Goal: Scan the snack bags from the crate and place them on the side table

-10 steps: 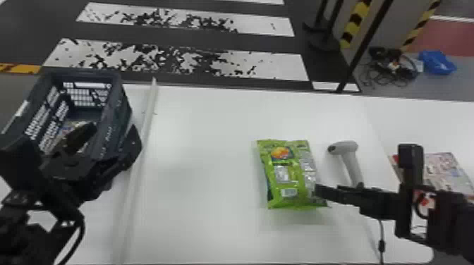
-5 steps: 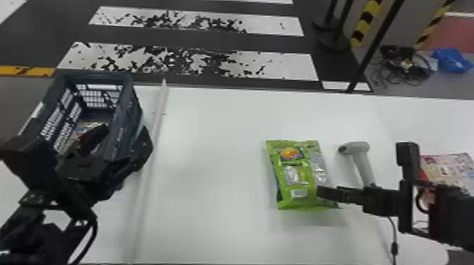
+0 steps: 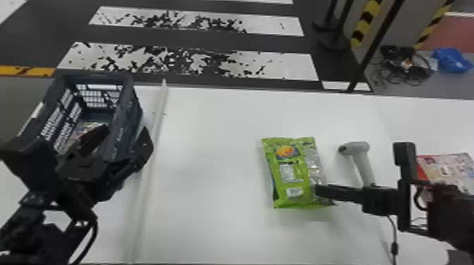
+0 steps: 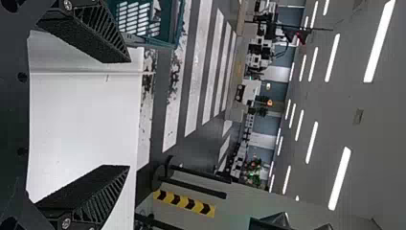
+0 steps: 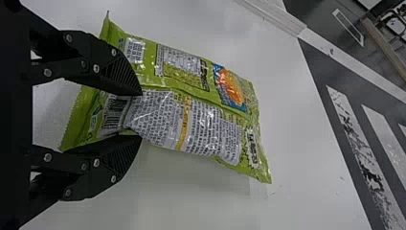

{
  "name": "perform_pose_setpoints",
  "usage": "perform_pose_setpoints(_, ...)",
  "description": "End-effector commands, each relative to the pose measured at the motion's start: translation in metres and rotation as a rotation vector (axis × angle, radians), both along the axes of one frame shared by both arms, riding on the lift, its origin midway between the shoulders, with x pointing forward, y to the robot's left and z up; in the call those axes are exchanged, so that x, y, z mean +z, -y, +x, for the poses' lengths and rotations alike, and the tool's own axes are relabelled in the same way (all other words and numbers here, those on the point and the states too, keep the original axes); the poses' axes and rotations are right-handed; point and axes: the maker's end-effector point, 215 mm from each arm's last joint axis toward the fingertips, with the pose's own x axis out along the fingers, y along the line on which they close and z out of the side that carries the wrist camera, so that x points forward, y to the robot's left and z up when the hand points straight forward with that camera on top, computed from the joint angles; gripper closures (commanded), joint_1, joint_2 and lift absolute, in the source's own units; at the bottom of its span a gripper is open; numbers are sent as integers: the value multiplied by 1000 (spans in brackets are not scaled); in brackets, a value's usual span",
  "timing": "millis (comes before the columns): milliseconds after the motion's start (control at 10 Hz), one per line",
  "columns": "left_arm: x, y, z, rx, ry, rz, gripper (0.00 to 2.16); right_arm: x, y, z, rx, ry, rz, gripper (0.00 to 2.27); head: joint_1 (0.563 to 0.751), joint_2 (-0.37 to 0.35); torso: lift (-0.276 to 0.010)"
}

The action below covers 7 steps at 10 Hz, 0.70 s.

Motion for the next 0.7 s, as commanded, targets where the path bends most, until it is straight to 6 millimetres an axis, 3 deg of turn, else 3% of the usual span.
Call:
perform_pose_setpoints(0,0,0,0,1,1,-2,83,5,3,1,0,15,23,2236,695,-61,-94)
perform_pose_setpoints(300,1,1,-1,0,1,-2,83,22,9,4,-35,37,120,2236,695,-65,-94)
perform_pose_setpoints(600,4,0,-2,0,7,0,83,74,51,19,-164,124,227,2236,695,-91,-94)
